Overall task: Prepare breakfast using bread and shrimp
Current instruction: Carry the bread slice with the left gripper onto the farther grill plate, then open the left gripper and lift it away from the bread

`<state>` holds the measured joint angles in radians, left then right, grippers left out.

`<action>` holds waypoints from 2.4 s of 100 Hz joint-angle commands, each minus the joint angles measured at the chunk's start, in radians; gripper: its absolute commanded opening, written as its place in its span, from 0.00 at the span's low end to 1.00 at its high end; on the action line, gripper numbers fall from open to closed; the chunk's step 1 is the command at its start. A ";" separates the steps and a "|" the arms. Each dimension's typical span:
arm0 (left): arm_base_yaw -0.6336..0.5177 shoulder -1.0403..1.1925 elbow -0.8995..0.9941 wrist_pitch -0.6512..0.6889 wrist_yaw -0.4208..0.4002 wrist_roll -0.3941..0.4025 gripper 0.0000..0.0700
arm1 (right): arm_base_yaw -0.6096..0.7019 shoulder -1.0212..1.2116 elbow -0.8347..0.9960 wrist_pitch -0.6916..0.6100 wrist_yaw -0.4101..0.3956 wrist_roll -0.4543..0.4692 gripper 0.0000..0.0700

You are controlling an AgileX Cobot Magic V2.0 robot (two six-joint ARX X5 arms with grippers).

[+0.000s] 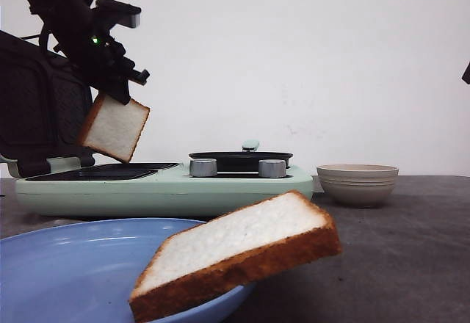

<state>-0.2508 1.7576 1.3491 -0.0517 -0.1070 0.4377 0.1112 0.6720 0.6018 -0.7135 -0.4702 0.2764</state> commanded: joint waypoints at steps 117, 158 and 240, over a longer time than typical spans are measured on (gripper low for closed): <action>-0.006 0.080 0.032 0.042 -0.047 0.130 0.00 | 0.004 0.006 0.015 0.005 0.000 -0.022 0.59; -0.038 0.093 0.032 0.031 -0.042 0.118 0.30 | 0.004 0.006 0.015 0.002 0.000 -0.022 0.59; -0.045 0.036 0.036 0.014 0.116 -0.211 0.69 | 0.004 0.006 0.015 0.003 0.000 -0.023 0.59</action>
<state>-0.2909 1.8225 1.3548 -0.0387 0.0032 0.2680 0.1112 0.6720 0.6018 -0.7155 -0.4702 0.2657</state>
